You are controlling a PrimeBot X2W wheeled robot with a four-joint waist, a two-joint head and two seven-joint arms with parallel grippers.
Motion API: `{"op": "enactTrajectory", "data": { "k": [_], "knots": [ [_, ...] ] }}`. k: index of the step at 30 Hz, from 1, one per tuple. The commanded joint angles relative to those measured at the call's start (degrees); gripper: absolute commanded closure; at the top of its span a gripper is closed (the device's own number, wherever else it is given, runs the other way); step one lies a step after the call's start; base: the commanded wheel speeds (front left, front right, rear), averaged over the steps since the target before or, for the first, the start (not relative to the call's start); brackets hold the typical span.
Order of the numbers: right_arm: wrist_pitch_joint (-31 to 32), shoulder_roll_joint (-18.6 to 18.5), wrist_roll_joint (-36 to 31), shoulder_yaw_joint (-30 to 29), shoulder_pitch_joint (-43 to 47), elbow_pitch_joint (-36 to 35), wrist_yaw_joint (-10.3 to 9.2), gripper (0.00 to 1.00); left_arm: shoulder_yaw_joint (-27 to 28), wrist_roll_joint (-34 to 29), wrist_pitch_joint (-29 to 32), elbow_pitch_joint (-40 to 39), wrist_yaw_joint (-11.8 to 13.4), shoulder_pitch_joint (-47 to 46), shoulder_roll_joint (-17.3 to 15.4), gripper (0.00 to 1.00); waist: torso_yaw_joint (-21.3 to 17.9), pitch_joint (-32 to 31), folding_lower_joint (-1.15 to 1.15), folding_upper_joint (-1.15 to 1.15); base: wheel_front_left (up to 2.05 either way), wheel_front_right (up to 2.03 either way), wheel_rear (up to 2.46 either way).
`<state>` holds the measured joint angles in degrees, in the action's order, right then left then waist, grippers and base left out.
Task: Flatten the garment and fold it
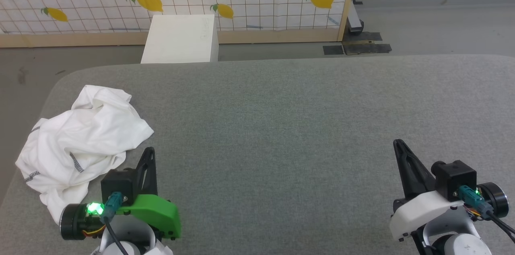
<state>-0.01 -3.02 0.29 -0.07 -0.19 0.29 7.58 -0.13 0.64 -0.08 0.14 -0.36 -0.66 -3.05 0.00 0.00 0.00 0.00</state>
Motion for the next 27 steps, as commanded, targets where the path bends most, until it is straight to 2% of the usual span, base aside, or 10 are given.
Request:
{"op": "enactTrajectory", "data": {
  "k": [1,27],
  "knots": [
    [0.01,0.14,-0.29,0.07,0.19,-0.29,-0.09,1.0,0.13,-0.64,0.08,-0.14,0.36,0.66,0.17,1.0,0.0,0.0,0.0,0.0,0.0,0.0,0.0],
    [0.01,0.14,-0.29,0.07,0.19,-0.29,-0.09,1.0,0.13,-0.64,0.08,-0.14,0.36,0.66,0.17,1.0,0.0,0.0,0.0,0.0,0.0,0.0,0.0]
  ]
}}
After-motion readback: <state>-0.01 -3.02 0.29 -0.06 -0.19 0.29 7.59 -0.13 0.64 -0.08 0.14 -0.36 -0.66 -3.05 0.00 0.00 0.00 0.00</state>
